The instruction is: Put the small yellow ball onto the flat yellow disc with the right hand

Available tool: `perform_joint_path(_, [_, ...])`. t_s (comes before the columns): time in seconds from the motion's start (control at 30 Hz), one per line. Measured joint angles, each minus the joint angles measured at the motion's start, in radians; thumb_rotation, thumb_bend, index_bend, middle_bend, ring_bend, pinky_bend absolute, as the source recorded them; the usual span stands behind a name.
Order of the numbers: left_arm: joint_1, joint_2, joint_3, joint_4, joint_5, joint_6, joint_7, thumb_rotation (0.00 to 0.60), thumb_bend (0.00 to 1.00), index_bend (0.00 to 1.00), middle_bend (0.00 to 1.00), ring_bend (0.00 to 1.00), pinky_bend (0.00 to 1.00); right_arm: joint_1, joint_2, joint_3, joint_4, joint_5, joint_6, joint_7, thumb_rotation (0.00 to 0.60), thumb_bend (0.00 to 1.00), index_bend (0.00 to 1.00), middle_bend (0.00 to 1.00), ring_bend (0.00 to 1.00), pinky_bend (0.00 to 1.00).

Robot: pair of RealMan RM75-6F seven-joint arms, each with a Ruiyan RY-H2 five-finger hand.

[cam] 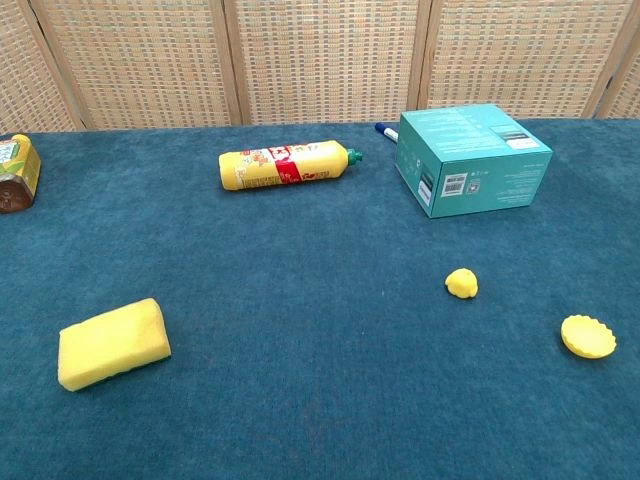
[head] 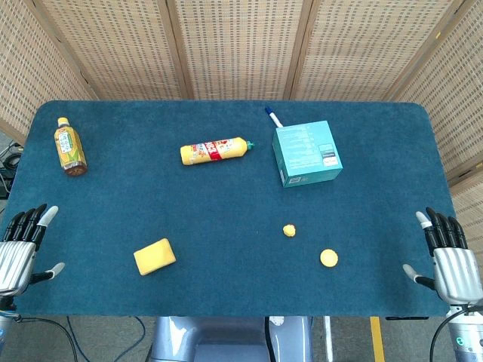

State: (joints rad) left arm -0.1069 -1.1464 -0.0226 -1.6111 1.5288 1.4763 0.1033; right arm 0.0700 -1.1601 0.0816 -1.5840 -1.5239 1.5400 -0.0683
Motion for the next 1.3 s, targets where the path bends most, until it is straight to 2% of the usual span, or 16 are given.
perform_joint_path(0.7, [0.016, 0.006, 0.000, -0.014, 0.011, 0.037, 0.005, 0.600, 0.14, 0.00, 0.00, 0.00, 0.04, 0.006, 0.011, -0.014, -0.027, -0.030, -0.014, 0.040, 0.600, 0.00, 0.14, 0.00, 0.00, 0.01])
perform_joint_path(0.83, [0.020, 0.008, -0.003, -0.010, 0.009, 0.043, 0.000, 0.600, 0.14, 0.00, 0.00, 0.00, 0.04, 0.024, 0.010, -0.018, -0.052, -0.051, -0.034, 0.018, 0.600, 0.00, 0.21, 0.00, 0.00, 0.04])
perform_joint_path(1.1, [0.027, 0.014, -0.008, -0.007, 0.007, 0.059, -0.020, 0.600, 0.14, 0.00, 0.00, 0.00, 0.04, 0.116, -0.008, 0.012, -0.209, -0.053, -0.145, -0.140, 0.600, 0.00, 0.33, 0.03, 0.00, 0.09])
perform_joint_path(1.3, [0.024, 0.013, -0.008, -0.001, 0.006, 0.048, -0.027, 0.600, 0.14, 0.00, 0.00, 0.00, 0.04, 0.211, -0.087, 0.068, -0.291, 0.052, -0.257, -0.322, 0.600, 0.00, 0.37, 0.05, 0.00, 0.10])
